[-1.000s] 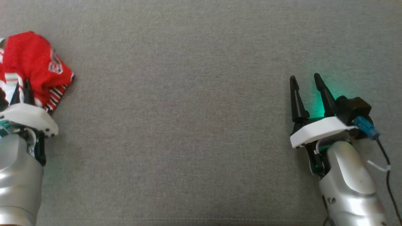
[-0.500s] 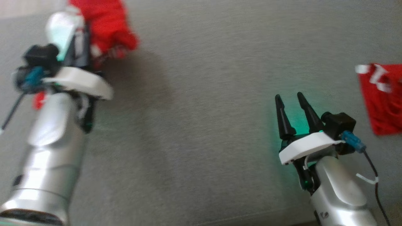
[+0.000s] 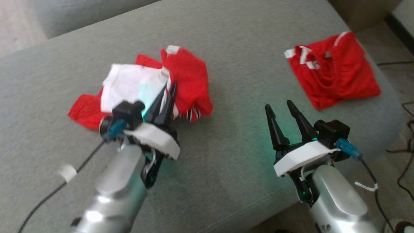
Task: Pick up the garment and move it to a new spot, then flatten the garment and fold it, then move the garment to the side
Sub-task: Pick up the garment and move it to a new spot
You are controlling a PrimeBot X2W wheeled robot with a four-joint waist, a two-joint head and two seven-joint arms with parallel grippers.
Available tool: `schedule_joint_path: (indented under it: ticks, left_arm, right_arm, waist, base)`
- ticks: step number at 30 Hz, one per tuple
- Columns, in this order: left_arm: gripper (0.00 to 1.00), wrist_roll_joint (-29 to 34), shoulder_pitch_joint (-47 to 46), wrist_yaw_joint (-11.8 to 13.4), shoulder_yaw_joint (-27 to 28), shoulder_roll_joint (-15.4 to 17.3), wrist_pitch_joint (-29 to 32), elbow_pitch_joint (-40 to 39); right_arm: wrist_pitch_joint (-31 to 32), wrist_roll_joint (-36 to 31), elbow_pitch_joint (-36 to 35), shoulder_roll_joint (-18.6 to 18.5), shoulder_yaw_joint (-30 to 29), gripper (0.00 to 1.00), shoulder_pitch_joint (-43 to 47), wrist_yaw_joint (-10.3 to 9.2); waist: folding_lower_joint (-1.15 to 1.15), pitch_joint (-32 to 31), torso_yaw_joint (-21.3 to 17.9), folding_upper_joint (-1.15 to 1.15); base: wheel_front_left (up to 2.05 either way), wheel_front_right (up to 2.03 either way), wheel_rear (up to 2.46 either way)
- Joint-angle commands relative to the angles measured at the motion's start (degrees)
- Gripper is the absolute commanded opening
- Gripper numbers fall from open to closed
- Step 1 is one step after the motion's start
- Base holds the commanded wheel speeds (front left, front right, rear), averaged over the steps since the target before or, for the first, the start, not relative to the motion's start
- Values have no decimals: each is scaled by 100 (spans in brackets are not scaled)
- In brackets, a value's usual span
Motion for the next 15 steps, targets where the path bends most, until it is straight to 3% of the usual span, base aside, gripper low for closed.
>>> schedule_joint_path:
  ticks: [1,4,5,6,7,15]
  left_arm:
    - [0,-6,-59,10,134,53,-46,-117]
    - [0,128,198,12,201,43,-46,-25]
    - [26,186,275,33,260,49,-46,-6]
    - [69,247,346,58,335,56,-46,-16]
    - [100,309,420,91,417,65,-46,-30]
    - [100,847,1202,384,1398,90,-47,-659]
  right_arm:
    - [-33,39,-185,8,109,100,39,-4]
    - [-33,-20,-187,8,99,100,57,-4]
    - [-33,-34,-185,8,83,100,66,-4]
    - [-33,-56,-181,8,65,100,70,-4]
    - [-33,-74,-177,8,40,100,73,-4]
    - [-33,-180,-168,8,-187,100,104,-4]
  waist:
    - [1,-33,-151,0]
    - [1,-56,-139,0]
    - [1,-67,-115,0]
    - [1,-82,-79,0]
    - [1,-96,-38,0]
    - [1,-278,553,0]
  base:
    - [0,0,0]
    - [0,0,0]
    - [0,0,0]
    - [0,0,0]
    - [0,0,0]
    - [0,0,0]
